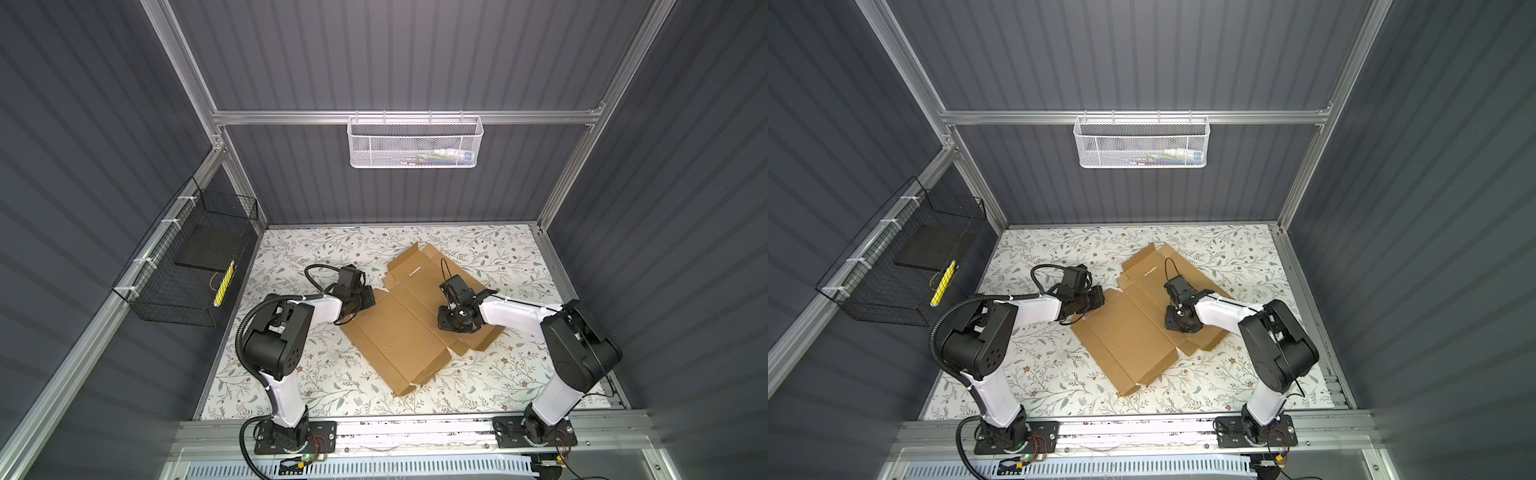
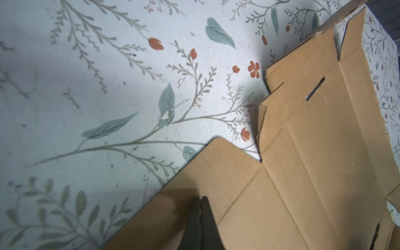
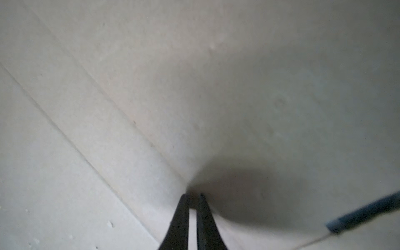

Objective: Fold the paper box

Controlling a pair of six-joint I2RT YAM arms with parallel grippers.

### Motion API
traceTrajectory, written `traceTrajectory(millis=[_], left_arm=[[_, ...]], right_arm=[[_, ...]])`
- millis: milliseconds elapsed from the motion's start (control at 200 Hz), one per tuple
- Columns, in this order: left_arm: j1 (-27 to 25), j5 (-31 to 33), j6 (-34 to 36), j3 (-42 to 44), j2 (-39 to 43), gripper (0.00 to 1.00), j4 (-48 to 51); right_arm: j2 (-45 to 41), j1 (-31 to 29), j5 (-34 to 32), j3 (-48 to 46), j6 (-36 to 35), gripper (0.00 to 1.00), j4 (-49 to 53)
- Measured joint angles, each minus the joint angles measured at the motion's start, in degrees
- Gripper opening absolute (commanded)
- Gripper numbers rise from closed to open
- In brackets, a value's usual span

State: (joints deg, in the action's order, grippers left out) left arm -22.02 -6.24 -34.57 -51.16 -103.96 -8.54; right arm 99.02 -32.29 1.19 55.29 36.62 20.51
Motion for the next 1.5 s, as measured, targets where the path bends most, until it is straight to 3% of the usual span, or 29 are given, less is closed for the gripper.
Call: traceTrajectory(millis=[460, 871, 1016, 1201, 1496], left_arm=[[0.5, 0.4, -3.5, 8.7, 5.2, 0.00, -5.6], [-0.4, -0.9, -7.9, 14.0, 11.5, 0.00, -3.0], [-0.4, -0.9, -7.5, 12.6, 13.0, 0.00, 1.5], [-0.4, -0.9, -5.8, 7.8, 13.3, 0.00, 4.7], [-0.4, -2.6, -4.0, 4.4, 12.2, 0.00, 5.2]], right_arm=[[9.9, 3.0, 1.9, 12.2, -7.2, 0.12, 1.5], [12.9, 4.0, 1.9, 17.6, -12.9, 0.12, 5.2], [8.7, 3.8, 1.8, 16.0, -12.9, 0.13, 6.7], [-3.1, 1.7, 0.3, 12.4, -12.2, 0.13, 8.1], [-15.2, -4.6, -2.5, -0.7, -4.5, 0.14, 8.0]])
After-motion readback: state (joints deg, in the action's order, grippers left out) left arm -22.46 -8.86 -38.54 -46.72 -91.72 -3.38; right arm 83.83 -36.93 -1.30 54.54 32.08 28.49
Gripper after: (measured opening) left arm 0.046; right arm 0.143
